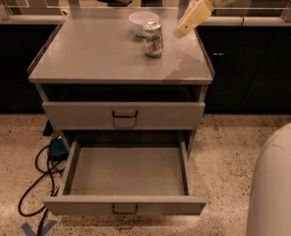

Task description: Place 7up can into middle drawer

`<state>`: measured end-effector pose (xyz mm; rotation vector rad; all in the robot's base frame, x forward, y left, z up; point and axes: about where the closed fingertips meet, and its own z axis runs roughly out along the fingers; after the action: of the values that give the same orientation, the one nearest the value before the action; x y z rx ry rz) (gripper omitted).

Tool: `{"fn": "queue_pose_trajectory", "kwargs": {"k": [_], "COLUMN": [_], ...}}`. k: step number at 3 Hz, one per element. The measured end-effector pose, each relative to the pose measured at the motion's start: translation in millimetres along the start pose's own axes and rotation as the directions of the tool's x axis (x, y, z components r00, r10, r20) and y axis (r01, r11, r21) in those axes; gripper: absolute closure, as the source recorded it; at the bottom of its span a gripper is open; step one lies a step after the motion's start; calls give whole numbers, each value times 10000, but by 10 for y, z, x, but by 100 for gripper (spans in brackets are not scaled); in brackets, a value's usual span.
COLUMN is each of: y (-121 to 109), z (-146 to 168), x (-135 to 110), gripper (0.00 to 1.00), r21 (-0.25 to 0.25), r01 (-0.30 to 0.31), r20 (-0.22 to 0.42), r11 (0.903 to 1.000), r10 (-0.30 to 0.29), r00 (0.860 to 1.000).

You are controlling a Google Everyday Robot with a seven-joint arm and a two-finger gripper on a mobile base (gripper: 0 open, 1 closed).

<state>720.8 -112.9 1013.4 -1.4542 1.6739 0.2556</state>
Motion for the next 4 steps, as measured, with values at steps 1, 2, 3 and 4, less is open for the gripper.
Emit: {"fn": "queue_pose_trajectory", "kwargs": {"k": [1,2,3,4], "y": [-535,-531,-396,-242], "z": [-109,-28,379,846], "x": [-126,-66,73,161], "gripper": [0,0,0,0], "r21": [1385,1254,273,-719], "r01": [-1105,-1206,-1581,-1940], "r20": [1491,1343,1452,1617], "r11": [9842,9848,9870,9784], "r10": [896,1035,1526,2034], "r00": [9848,9855,9776,9657]}}
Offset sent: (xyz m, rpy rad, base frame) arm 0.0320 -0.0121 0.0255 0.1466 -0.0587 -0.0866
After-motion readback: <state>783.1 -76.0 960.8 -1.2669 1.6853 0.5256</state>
